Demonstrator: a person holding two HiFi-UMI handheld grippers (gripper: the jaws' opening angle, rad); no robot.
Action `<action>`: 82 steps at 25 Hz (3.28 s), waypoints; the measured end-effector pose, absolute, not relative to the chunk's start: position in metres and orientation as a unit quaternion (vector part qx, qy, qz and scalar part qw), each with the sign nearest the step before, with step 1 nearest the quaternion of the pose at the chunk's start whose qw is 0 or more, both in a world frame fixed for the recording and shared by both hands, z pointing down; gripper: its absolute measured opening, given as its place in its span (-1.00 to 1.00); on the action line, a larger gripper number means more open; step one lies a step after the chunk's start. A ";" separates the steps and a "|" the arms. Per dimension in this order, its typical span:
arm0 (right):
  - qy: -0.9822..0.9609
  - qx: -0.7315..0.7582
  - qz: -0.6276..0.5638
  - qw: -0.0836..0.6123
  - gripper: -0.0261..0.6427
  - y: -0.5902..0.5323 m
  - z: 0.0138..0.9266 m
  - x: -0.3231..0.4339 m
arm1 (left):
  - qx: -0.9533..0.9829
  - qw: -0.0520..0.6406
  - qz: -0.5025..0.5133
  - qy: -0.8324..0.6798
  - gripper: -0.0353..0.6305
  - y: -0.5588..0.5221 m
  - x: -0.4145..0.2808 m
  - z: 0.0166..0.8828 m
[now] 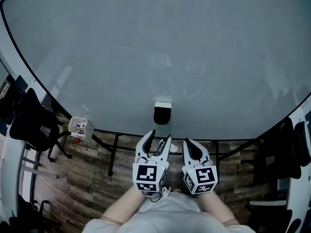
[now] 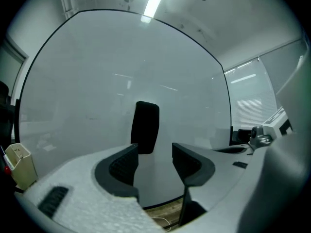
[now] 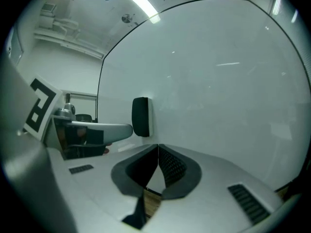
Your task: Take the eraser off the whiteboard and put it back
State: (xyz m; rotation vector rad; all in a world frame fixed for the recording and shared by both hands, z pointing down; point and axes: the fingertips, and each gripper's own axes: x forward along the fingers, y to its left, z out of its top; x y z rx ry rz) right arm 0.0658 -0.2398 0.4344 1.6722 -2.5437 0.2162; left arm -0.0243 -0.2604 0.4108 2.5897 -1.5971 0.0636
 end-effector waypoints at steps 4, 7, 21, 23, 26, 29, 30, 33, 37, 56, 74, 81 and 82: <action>-0.839 0.538 0.067 0.050 -0.84 -0.250 0.433 0.069 | 0.834 0.020 0.029 -0.550 -0.17 -0.279 -0.024 0.398; -0.841 0.534 0.066 0.051 -0.84 -0.254 0.431 0.073 | 0.821 0.021 0.028 -0.570 -0.06 -0.295 -0.026 0.390; -0.832 0.546 0.084 0.055 -0.84 -0.262 0.440 0.102 | 0.795 0.000 0.043 -0.604 0.00 -0.336 -0.021 0.384; -0.828 0.551 0.084 0.053 -0.84 -0.261 0.439 0.105 | 0.793 -0.003 0.046 -0.608 -0.05 -0.336 -0.023 0.384; -0.823 0.560 0.085 0.044 -0.84 -0.259 0.434 0.108 | 0.791 -0.007 0.045 -0.610 -0.06 -0.336 -0.024 0.385; -0.821 0.562 0.088 0.042 -0.84 -0.259 0.433 0.109 | 0.793 -0.006 0.045 -0.608 -0.08 -0.336 -0.024 0.385; -0.821 0.562 0.089 0.044 -0.84 -0.258 0.434 0.109 | 0.795 -0.004 0.046 -0.604 -0.09 -0.335 -0.023 0.385; -0.823 0.558 0.096 0.049 -0.84 -0.257 0.441 0.107 | 0.802 0.016 0.043 -0.595 -0.10 -0.333 -0.025 0.387; -0.825 0.553 0.101 0.052 -0.84 -0.252 0.447 0.101 | 0.799 0.056 0.030 -0.599 -0.10 -0.327 -0.038 0.394; -0.823 0.551 0.119 0.063 -0.84 -0.233 0.462 0.078 | 0.830 0.038 0.101 -0.548 -0.10 -0.248 -0.028 0.452; -0.821 0.554 0.116 0.070 -0.84 -0.219 0.464 0.075 | 0.829 0.052 0.089 -0.549 -0.10 -0.236 -0.032 0.454; -0.823 0.554 0.105 0.064 -0.84 -0.222 0.458 0.077 | 0.836 0.060 0.082 -0.539 -0.10 -0.239 -0.027 0.451; -0.823 0.556 0.102 0.064 -0.84 -0.223 0.456 0.079 | 0.838 0.060 0.081 -0.536 -0.10 -0.241 -0.024 0.449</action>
